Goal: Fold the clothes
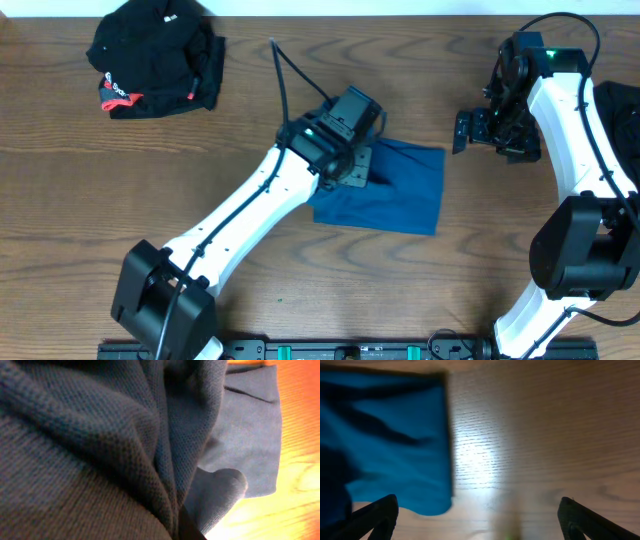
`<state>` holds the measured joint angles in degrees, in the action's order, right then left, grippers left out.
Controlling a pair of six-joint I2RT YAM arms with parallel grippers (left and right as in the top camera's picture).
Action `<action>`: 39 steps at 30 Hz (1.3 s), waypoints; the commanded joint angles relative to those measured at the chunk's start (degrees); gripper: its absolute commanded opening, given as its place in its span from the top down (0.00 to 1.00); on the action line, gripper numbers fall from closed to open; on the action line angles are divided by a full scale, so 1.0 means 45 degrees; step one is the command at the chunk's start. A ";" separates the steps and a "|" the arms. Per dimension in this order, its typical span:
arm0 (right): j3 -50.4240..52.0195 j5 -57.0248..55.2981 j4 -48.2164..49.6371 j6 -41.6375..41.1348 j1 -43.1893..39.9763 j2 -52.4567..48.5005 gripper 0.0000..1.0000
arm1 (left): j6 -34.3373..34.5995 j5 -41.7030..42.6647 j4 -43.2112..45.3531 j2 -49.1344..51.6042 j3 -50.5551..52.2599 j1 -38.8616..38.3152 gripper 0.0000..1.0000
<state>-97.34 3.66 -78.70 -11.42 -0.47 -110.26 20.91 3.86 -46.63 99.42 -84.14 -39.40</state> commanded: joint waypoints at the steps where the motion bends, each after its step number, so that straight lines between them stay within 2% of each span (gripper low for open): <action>1: -0.0185 0.0350 0.0029 0.0267 -0.0024 -0.0136 0.01 | 0.0194 -0.0146 0.0272 -0.0209 -0.0287 -0.0330 0.92; 3: -0.0185 0.0398 0.0068 0.0272 -0.0024 -0.0136 0.01 | 0.0185 -0.0102 0.0471 -0.0209 -0.0287 -0.0563 0.83; 5: -0.0185 0.0393 0.0102 0.0272 -0.0024 -0.0141 0.01 | 0.0189 -0.0102 0.0661 -0.0209 -0.0287 -0.0831 0.63; 10: -0.0199 0.0398 0.0262 0.0267 -0.0199 -0.0136 0.01 | 0.0189 -0.0102 0.1171 -0.0112 -0.0287 -0.1700 0.62; 13: -0.0301 0.0588 0.0248 0.0267 -0.0593 -0.0136 0.01 | 0.0209 0.0010 0.1579 0.0102 -0.0287 -0.2346 0.72; 17: -0.0418 0.0627 0.0092 0.0277 -0.1103 0.0034 0.01 | 0.0568 0.0034 0.2021 0.0461 -0.0287 -0.3079 0.72; 23: -0.0418 0.0641 0.0034 0.0481 -0.1239 0.0631 0.01 | 0.0083 0.0034 0.2686 0.0491 -0.0287 -0.3633 0.55; 25: -0.0418 0.0826 -0.0053 0.0636 -0.1209 0.0816 0.01 | -0.0437 -0.0199 0.2628 0.0359 -0.0296 -0.3614 0.42; 26: -0.0418 0.1195 -0.0092 0.0840 -0.1209 0.0894 0.01 | -0.0491 -0.0719 0.2414 0.0214 -0.0325 -0.3541 0.34; 28: -0.0418 0.2259 -0.0126 0.1423 -0.1214 0.0957 0.01 | -0.0486 -0.2021 0.1836 -0.0165 -0.0461 -0.3279 0.27; 31: -0.0393 0.4235 -0.0131 0.2380 -0.1190 0.0947 0.01 | -0.0340 -0.4153 0.0928 -0.1180 -0.0724 -0.2487 0.09; 35: -0.0233 0.6358 -0.0117 0.3279 -0.0840 0.0947 0.01 | 0.0005 -0.4779 0.0209 -0.2662 -0.0729 -0.0840 0.05; 39: 0.0330 0.6703 0.0126 0.2633 -0.0015 0.0947 0.01 | 0.0282 -0.4677 -0.0996 -0.3585 -0.0724 0.1409 0.03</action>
<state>-97.60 27.77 -78.67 0.05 -3.36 -107.18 20.86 -14.13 -48.75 85.62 -86.28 -37.95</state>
